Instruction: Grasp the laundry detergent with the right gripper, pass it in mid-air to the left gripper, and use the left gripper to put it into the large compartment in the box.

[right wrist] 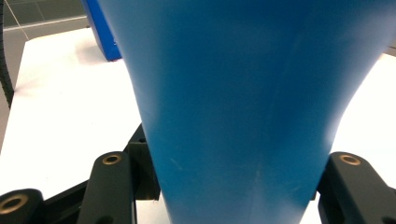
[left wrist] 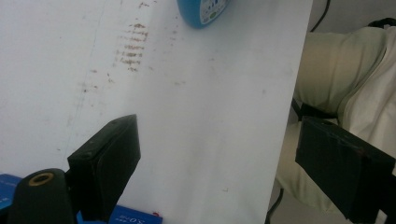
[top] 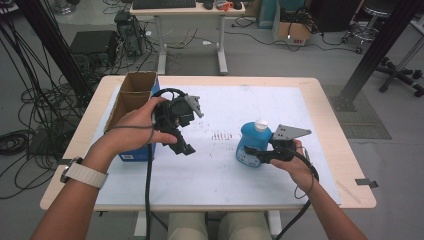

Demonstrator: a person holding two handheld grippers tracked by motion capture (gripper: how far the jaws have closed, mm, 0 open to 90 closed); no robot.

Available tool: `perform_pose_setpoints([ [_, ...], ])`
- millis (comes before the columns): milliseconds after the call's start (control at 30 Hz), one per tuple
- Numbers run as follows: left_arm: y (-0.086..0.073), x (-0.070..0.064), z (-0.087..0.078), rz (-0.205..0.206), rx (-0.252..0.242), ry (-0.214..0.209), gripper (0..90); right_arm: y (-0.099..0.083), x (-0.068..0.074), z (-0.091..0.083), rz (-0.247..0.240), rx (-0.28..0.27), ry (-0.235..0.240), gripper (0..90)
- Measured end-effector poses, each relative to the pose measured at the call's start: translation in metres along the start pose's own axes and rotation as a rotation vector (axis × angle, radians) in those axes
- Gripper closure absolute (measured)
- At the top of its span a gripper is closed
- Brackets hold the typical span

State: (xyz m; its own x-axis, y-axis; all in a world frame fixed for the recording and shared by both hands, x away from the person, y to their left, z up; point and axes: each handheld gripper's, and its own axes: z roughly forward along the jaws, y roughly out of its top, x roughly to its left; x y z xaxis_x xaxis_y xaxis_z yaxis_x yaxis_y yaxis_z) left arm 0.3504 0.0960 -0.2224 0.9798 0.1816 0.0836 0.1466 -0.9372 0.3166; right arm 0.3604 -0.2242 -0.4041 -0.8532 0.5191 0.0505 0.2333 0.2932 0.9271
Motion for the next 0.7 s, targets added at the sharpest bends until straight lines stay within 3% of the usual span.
perform_pose_setpoints([
  [700,0.0015,0.0001,-0.0019,-0.004,-0.001,0.004,14.1,0.0000,-0.0007,0.0004,-0.002,-0.002,0.002,42.6],
])
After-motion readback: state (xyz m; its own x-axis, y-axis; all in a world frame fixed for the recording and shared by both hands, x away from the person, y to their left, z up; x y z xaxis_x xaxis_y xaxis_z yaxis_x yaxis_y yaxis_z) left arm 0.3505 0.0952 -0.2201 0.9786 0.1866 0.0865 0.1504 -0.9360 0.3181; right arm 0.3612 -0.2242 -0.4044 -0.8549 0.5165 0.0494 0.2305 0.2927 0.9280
